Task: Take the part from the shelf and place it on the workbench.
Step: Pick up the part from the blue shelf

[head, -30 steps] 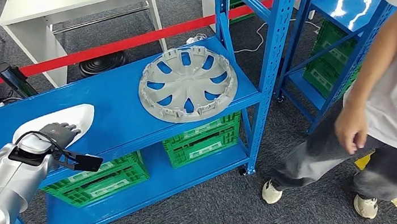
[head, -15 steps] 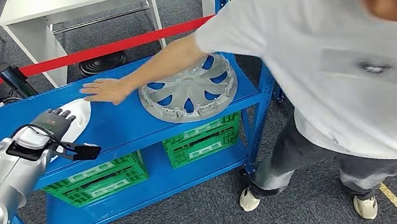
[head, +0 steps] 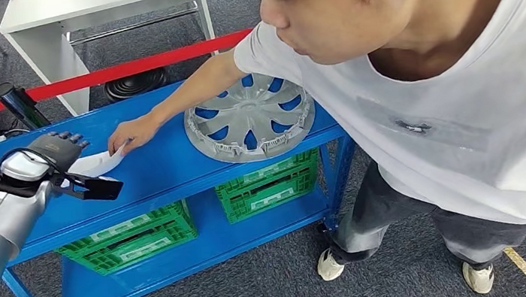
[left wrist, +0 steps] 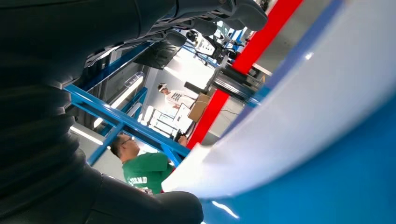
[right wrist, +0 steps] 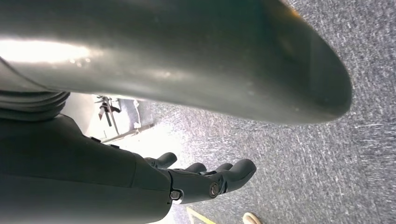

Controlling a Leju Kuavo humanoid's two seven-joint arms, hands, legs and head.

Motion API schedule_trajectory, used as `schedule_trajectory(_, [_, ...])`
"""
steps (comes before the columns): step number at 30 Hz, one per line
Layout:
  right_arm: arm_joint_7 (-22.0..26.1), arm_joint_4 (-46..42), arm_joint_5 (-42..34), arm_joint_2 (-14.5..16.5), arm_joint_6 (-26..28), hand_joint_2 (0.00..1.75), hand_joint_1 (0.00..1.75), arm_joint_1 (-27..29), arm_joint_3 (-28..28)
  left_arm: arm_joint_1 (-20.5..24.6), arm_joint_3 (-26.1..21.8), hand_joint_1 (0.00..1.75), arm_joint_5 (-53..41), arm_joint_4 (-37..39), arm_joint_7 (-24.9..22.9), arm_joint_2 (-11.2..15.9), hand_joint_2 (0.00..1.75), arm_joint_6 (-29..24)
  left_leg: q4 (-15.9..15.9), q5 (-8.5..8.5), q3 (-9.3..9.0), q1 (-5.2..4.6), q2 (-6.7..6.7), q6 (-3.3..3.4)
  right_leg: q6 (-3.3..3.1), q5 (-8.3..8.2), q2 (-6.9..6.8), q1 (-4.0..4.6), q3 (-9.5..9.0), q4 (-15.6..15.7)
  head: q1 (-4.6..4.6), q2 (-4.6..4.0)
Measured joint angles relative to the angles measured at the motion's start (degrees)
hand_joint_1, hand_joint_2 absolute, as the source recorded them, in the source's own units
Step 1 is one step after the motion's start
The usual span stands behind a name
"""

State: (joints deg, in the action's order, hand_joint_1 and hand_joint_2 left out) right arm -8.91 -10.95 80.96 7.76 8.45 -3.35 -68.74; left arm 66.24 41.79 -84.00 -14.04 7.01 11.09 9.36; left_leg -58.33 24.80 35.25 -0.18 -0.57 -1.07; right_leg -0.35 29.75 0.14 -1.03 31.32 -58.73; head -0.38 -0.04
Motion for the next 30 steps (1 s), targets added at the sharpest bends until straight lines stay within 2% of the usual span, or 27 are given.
schedule_trajectory(7, [0.0,0.0,0.1,0.2,0.0,0.00,0.00,0.0,0.0,2.6,0.0,0.00,0.0,-0.6,2.0,1.4,1.75,0.1,0.0,0.00,-0.01,0.00,0.03,0.00,0.00,0.00,0.03,0.00,0.01,0.0,-0.01,0.00])
schedule_trajectory(15, [0.0,0.0,0.4,0.3,0.0,0.00,0.00,0.0,0.0,2.7,0.0,0.00,0.2,-0.8,3.0,3.5,1.75,0.4,0.0,0.00,0.00,0.00,0.01,0.00,0.00,0.00,0.01,0.02,0.00,0.0,-0.02,0.00])
schedule_trajectory(24, [0.0,0.0,0.8,0.4,0.0,0.00,0.00,0.0,0.0,-0.4,0.0,0.00,0.0,-0.8,2.8,4.4,1.75,1.1,0.0,0.00,0.00,-0.01,0.01,0.00,0.00,0.00,0.02,0.00,-0.01,0.0,0.00,0.00])
schedule_trajectory(30, [0.0,0.0,1.2,0.5,0.0,0.00,0.00,0.1,0.0,-3.0,0.3,0.00,-0.1,-0.8,3.6,6.4,1.75,0.0,0.0,0.01,-0.01,-0.01,0.04,-0.01,0.00,0.01,0.05,0.01,0.02,0.0,-0.02,0.00])
